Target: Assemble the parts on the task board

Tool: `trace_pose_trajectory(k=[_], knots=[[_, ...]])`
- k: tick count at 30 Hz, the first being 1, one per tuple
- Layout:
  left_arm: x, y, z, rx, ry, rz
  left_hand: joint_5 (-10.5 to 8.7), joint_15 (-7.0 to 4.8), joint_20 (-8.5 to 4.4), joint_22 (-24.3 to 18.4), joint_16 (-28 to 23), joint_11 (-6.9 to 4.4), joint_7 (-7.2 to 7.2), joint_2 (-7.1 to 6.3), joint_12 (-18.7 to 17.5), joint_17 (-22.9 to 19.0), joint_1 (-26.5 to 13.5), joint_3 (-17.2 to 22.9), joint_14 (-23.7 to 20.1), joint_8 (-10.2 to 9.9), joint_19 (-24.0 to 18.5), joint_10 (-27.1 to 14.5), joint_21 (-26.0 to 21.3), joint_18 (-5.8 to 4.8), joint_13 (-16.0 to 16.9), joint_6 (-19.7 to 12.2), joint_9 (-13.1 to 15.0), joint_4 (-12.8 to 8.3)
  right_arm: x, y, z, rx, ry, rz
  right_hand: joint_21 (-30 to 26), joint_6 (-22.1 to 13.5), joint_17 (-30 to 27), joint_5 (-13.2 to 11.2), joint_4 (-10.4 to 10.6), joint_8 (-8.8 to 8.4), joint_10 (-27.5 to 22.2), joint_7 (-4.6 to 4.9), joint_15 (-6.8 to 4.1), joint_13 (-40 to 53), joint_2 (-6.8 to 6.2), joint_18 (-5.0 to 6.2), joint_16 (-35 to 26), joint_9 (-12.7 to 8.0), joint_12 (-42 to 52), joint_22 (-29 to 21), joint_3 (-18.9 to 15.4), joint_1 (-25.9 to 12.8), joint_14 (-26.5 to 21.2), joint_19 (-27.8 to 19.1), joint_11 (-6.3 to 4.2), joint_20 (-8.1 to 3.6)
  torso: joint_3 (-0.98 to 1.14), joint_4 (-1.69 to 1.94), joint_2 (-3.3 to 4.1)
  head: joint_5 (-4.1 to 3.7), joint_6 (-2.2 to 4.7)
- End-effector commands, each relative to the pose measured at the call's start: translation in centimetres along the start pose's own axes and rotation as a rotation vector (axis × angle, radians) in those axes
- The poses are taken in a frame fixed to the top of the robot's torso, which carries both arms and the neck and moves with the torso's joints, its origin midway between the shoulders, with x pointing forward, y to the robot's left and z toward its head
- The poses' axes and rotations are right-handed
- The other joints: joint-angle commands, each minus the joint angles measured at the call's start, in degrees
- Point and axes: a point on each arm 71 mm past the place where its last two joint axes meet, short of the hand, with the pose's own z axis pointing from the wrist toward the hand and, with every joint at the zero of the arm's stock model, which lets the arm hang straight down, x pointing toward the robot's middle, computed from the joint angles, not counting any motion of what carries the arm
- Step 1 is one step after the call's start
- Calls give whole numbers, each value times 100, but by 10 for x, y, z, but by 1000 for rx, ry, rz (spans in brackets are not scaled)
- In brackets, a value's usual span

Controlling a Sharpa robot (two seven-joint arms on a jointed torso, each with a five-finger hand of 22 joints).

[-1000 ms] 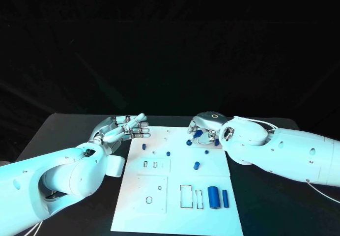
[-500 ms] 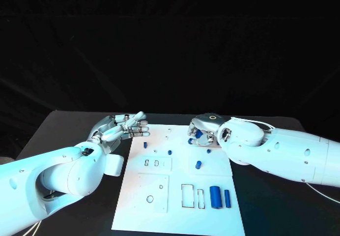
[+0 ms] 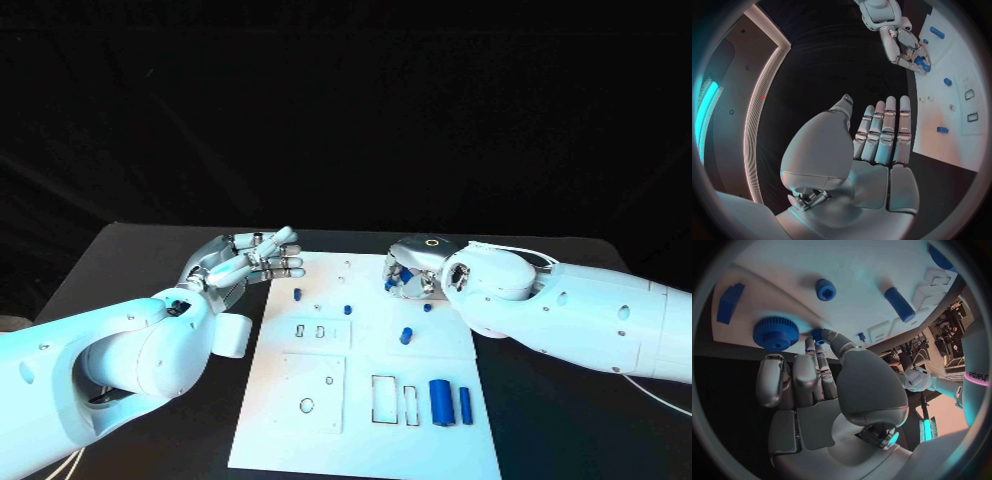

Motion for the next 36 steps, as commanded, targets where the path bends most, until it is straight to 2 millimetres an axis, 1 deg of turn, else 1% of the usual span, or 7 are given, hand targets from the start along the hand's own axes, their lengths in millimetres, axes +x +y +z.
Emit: trace_pose_trajectory(k=[1,9,12,17,26,30,36], knots=[[2,-1,0,5,18,-10,-3,18,-9,9,-38,30,45,45,-42,10,26,-34,10,-37,30,-18,38,63,-10,-10,-8,1,3,1,0,-1,31,-20,59,43,63,-37,4,4,75,-4,18,-4,-14,-49,63,7,23,79,51,36,173,56,-5,-13,4,4,17,-5,8],[1,-2,0,4,16,-6,-4,19,-10,12,-41,33,49,54,-50,12,25,-35,11,-43,28,-21,43,63,-11,-12,-9,4,2,1,0,-3,19,-16,268,270,314,-262,60,94,309,-93,-43,12,81,-102,311,66,86,406,281,139,188,200,-83,-50,6,6,40,5,23],[1,-2,0,3,15,-6,-4,19,-10,12,-41,33,49,54,-50,12,25,-35,11,-43,28,-21,43,63,-11,-12,-9,4,1,1,0,-3,0,-12,360,365,403,-250,50,137,431,-112,-72,34,111,-128,393,99,118,551,393,209,196,273,-120,-76,5,9,46,3,29],[0,-2,1,2,14,-7,-4,20,-10,13,-42,34,50,57,-53,13,24,-35,12,-45,26,-23,45,63,-12,-14,-9,4,-3,2,-1,-1,-50,-8,405,401,450,-258,60,146,484,-116,-80,42,89,-140,451,127,101,621,497,231,190,296,-131,-93,7,8,50,8,31],[-2,-1,2,0,8,-8,-3,23,-11,16,-48,38,55,71,-65,16,26,-34,12,-55,21,-28,52,62,-13,-17,-10,7,-20,12,-3,-11,-159,8,467,414,508,-290,67,144,508,-109,-79,46,41,-159,513,149,73,722,584,242,190,342,-132,-98,0,12,51,-1,105],[-3,-1,2,-1,5,-9,-3,24,-11,17,-49,39,55,75,-68,16,29,-33,12,-57,19,-29,53,62,-14,-18,-10,6,-26,16,3,-13,-190,8,481,412,525,-300,70,141,510,-107,-79,46,24,-163,531,154,63,744,609,244,190,350,-131,-99,-11,16,43,-10,131],[-3,-1,3,-2,8,-11,-3,26,-12,20,-55,41,56,83,-78,18,39,-31,11,-63,14,-33,58,61,-15,-19,-11,1,-30,21,16,-7,-214,5,485,409,530,-307,77,137,510,-104,-77,46,15,-163,539,157,54,750,628,241,189,350,-128,-98,-8,30,63,-7,171]])
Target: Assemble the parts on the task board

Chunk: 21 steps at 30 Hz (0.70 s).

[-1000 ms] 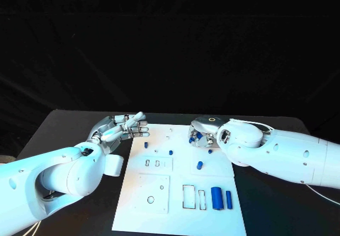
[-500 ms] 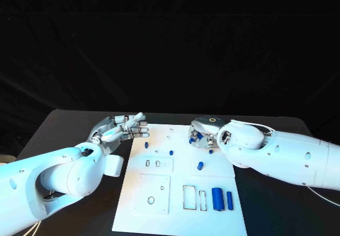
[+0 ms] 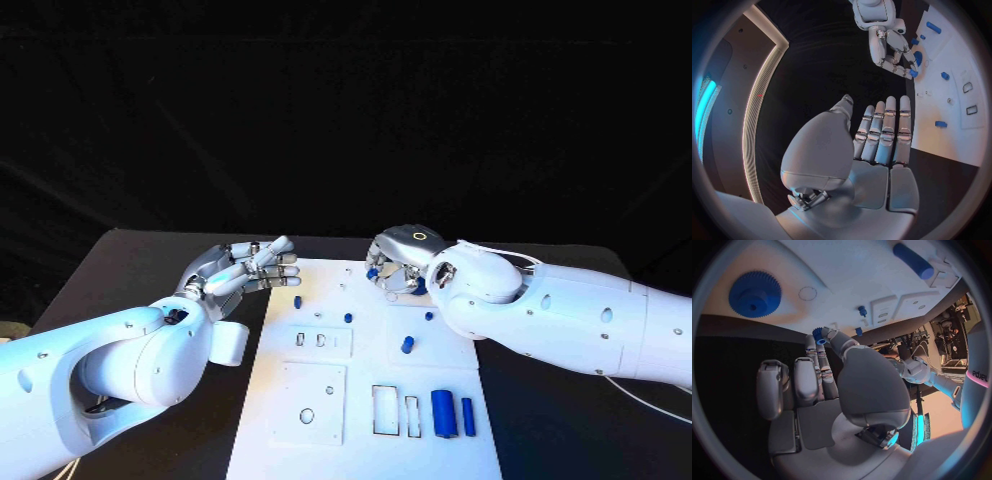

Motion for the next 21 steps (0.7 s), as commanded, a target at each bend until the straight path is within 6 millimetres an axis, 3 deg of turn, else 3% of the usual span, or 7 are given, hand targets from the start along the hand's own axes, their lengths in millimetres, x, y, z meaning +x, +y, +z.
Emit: trace_pose_trajectory(k=[1,7,14,17,21], knots=[[3,-1,0,4,22,-12,-3,26,-12,9,-32,20,35,60,-28,10,16,-31,11,-18,14,-11,37,61,-5,2,-7,1,-4,0,7,18,-49,-14,21,49,8,-5,2,4,47,11,-26,2,-8,-73,26,8,-24,261,38,35,178,24,5,2,0,10,14,10,21],[3,-1,1,4,26,-14,-3,26,-12,9,-32,20,35,60,-28,10,16,-31,11,-18,14,-11,37,61,-5,2,-7,1,-4,6,22,20,-73,-16,35,46,34,-9,9,1,45,14,-24,1,-20,-77,47,12,-34,284,55,30,180,36,8,3,0,30,28,22,27],[4,-2,1,6,28,-14,-3,27,-12,10,-37,21,36,65,-34,11,21,-30,10,-23,9,-13,40,60,-5,1,-7,-1,-2,12,34,14,-80,-18,82,39,66,-15,26,-7,43,19,-19,0,-33,-93,75,17,-49,362,85,18,182,80,13,6,-32,63,50,38,43],[4,-3,1,7,29,-14,-3,27,-12,10,-37,21,36,65,-34,11,21,-30,10,-23,9,-13,40,60,-5,1,-7,-1,0,13,38,16,-75,-20,83,36,65,-15,31,-9,42,21,-18,0,-37,-93,78,19,-53,363,92,15,181,80,15,7,-29,75,57,31,41],[4,-4,2,10,27,-13,-3,28,-12,11,-38,21,36,66,-36,12,23,-30,9,-24,7,-13,41,60,-5,1,-7,-2,2,13,40,16,-66,-23,86,27,65,-17,40,-15,36,25,-16,-1,-47,-93,83,21,-63,368,106,8,179,80,18,9,-41,87,70,32,54]])
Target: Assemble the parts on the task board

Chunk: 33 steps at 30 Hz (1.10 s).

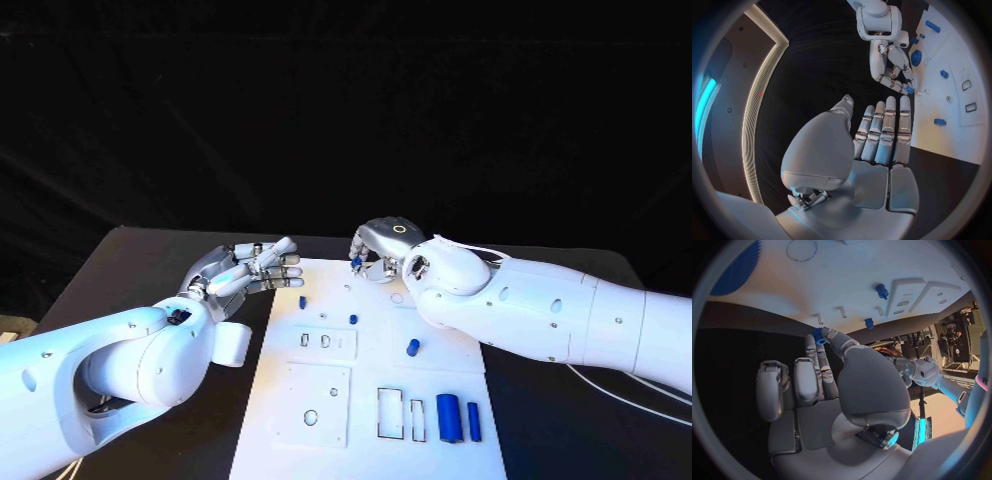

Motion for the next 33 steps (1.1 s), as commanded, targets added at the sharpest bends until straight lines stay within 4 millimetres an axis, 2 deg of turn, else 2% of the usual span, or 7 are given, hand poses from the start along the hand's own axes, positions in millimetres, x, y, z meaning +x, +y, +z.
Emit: trace_pose_trajectory(k=[1,8,17,22,33], knots=[[2,-3,1,8,20,-9,-3,28,-12,6,-38,21,36,44,-36,8,1,-30,10,-24,7,-13,19,60,-6,1,-7,-2,2,1,1,-4,2,-11,20,10,5,8,16,14,28,1,-15,10,-48,-94,28,7,-29,370,40,4,178,27,28,0,-18,20,16,-1,8],[2,-5,1,13,21,-7,-3,28,-12,6,-38,21,36,44,-36,8,1,-30,10,-24,7,-13,19,60,-6,1,-7,-2,6,3,2,-7,28,-15,25,10,12,6,23,13,27,2,-14,10,-50,-96,35,9,-33,379,45,-2,178,32,29,1,-23,24,21,36,-10],[1,-7,2,17,18,-5,-3,29,-12,6,-42,23,38,43,-41,8,5,-32,7,-28,2,-15,20,59,-7,-1,-8,-6,11,2,1,-2,66,-27,36,11,27,-1,46,12,32,1,-11,11,-61,-99,51,15,-39,397,55,-24,178,40,30,4,-16,11,26,35,-35],[1,-7,2,17,18,-5,-3,29,-12,6,-42,23,38,43,-41,8,5,-32,7,-28,2,-15,20,59,-7,-1,-8,-6,13,1,0,1,79,-30,33,10,19,-13,62,10,35,0,-9,13,-73,-97,52,20,-44,393,57,-42,175,34,31,6,-15,25,27,24,-35],[0,-7,2,17,19,-4,-3,31,-11,8,-49,26,42,44,-50,10,10,-35,4,-35,-8,-18,23,58,-7,-2,-8,-9,15,-3,3,19,80,-37,-8,-81,-72,-89,116,-48,-44,30,12,1,-133,-80,15,20,-100,330,94,-81,141,-24,59,22,-21,28,35,20,-34]])
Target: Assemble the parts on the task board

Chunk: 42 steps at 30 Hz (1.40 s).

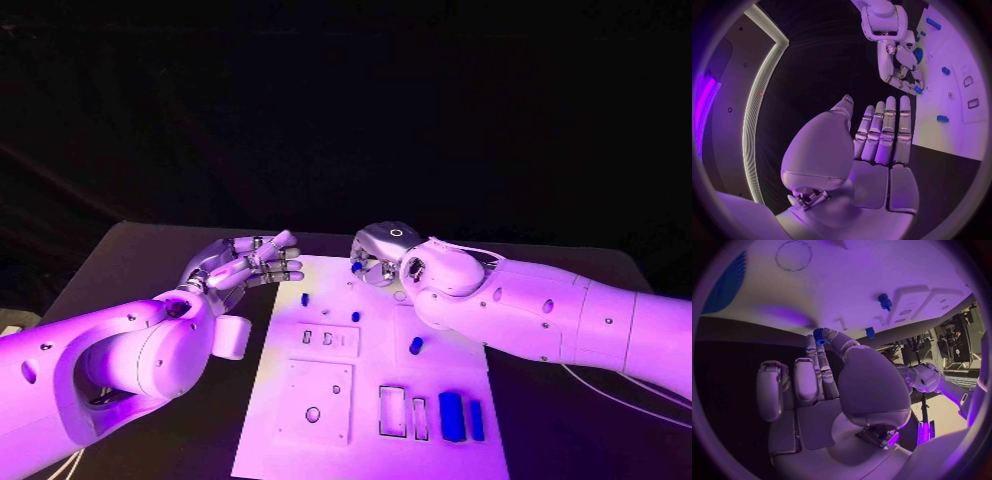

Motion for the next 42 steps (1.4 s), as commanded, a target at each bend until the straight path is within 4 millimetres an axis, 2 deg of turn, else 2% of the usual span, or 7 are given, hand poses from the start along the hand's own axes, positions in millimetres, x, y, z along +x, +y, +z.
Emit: trace_pose_trajectory(k=[1,11,22,28,31,35,42], knots=[[2,-2,0,6,20,-8,-3,33,-11,11,-30,27,43,44,-34,6,12,-37,0,-39,-12,-19,24,57,-9,-4,-9,-10,4,-4,0,15,26,-23,-11,-58,-29,-68,48,-52,-79,16,19,-20,-71,-79,-11,5,-48,321,24,-16,137,-28,36,25,-3,6,6,-4,-2],[2,-2,0,3,25,-9,-3,41,-8,13,-50,34,50,45,-51,6,15,-45,-19,-53,-31,-26,28,54,-10,-11,-9,-12,3,-4,1,17,15,-21,-189,-712,-297,-504,234,-162,-661,151,156,-117,-373,-16,-136,-115,-55,75,-99,-166,51,-232,189,150,2,3,9,3,0],[-2,-2,0,2,16,-6,-4,47,-5,14,-63,38,54,47,-63,7,13,-52,-32,-63,-49,-30,29,51,-10,-14,-10,-10,-5,-15,-27,26,-11,16,-188,-712,-310,-492,303,-133,-638,151,153,-95,-396,-17,-132,-107,-9,93,-197,-168,49,-221,189,164,11,-21,-3,-4,14],[-4,-2,1,1,13,-5,-4,47,-5,14,-63,38,54,47,-63,7,13,-52,-32,-63,-49,-30,29,51,-10,-14,-10,-10,-17,-39,-60,78,-36,125,-54,-496,-165,-331,404,-51,-3,111,64,58,-348,-64,-20,-47,293,324,-149,-79,92,-62,65,111,18,-55,-32,-94,39],[-5,-2,1,1,12,-5,-4,48,-3,14,-66,39,53,47,-65,7,14,-54,-34,-64,-55,-29,29,50,-10,-13,-9,-11,-20,-53,-78,128,-11,208,32,-494,-11,-233,429,-52,720,12,-60,328,-485,-94,83,-37,742,464,-258,-96,130,34,-101,19,24,-78,-45,-130,51],[-6,-2,2,1,11,-5,-4,48,-3,14,-66,39,53,47,-65,7,14,-54,-34,-64,-55,-29,29,50,-10,-13,-9,-11,-18,-71,-94,196,56,282,195,-723,1046,130,582,-51,1150,-64,-147,2081,-679,-158,701,-20,2605,723,-827,-235,321,210,-188,-103,38,-111,-56,-162,56],[-7,-1,4,-1,10,-5,-3,47,-1,15,-68,37,49,50,-66,9,17,-55,-32,-65,-63,-23,30,49,-8,-7,-7,-12,-13,-91,-105,266,118,300,278,-1194,2199,425,1097,366,600,49,-23,6146,-405,-190,1315,209,6539,892,-1860,119,459,305,-57,2,50,-117,-56,-213,51]])
